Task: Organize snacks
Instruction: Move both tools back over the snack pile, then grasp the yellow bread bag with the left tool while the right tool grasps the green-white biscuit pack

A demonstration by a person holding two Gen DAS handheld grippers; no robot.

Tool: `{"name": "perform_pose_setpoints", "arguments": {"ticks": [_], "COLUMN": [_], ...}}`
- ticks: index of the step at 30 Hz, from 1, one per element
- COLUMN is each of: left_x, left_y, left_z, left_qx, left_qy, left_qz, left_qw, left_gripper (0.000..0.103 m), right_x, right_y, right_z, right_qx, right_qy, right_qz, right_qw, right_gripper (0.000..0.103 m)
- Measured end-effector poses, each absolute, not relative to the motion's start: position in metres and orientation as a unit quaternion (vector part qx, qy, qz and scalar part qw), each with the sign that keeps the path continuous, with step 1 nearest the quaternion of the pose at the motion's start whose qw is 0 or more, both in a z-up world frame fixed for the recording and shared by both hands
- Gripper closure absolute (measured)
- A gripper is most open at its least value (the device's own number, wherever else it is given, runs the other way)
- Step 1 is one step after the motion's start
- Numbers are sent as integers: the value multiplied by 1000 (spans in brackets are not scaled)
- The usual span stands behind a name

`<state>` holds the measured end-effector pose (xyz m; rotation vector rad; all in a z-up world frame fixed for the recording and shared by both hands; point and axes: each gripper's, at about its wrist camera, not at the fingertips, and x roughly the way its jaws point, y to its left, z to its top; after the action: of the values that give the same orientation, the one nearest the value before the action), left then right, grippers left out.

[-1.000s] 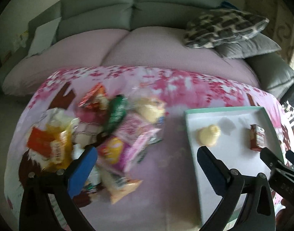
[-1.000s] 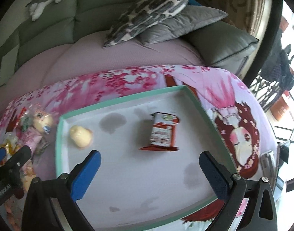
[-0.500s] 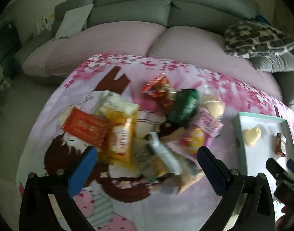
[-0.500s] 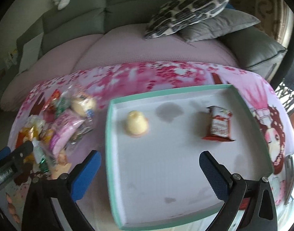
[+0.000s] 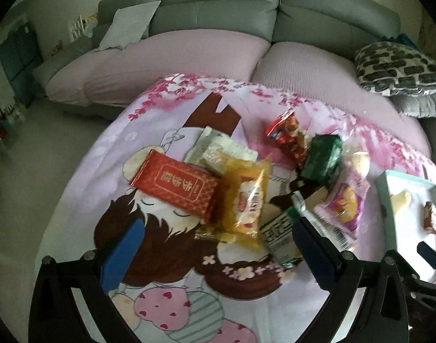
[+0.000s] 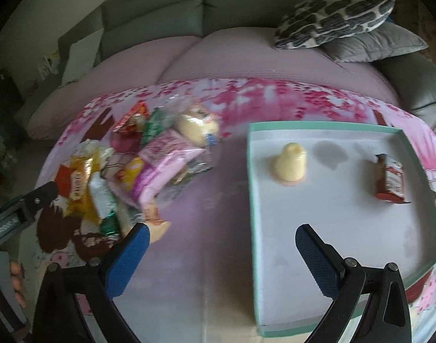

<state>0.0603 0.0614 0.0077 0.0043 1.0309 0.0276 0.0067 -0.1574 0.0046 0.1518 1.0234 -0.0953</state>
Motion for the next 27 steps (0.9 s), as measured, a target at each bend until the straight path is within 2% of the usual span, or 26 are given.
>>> {"name": "perform_pose_setpoints", "arguments": {"ticks": [14,24,27], "left_x": [72,78,81], "left_y": [78,91,94], "left_z": [-12,-19,-18], "left_qx": [-66,-105,-111], "left_qy": [525,533,529], "left_qz": [5,18,14], "left_qw": [848,839,841], "left_gripper": [0,0,0], "right_x": [22,34,36], "right_y": [-111,-90,-88], "right_z": [-20,-37,-38], "right_qx": [27,3,4], "right_qy": [495,505,506], "right_qz": [14,52,60], "right_qw": [868,861,860], "right_gripper": [0,21,24]}}
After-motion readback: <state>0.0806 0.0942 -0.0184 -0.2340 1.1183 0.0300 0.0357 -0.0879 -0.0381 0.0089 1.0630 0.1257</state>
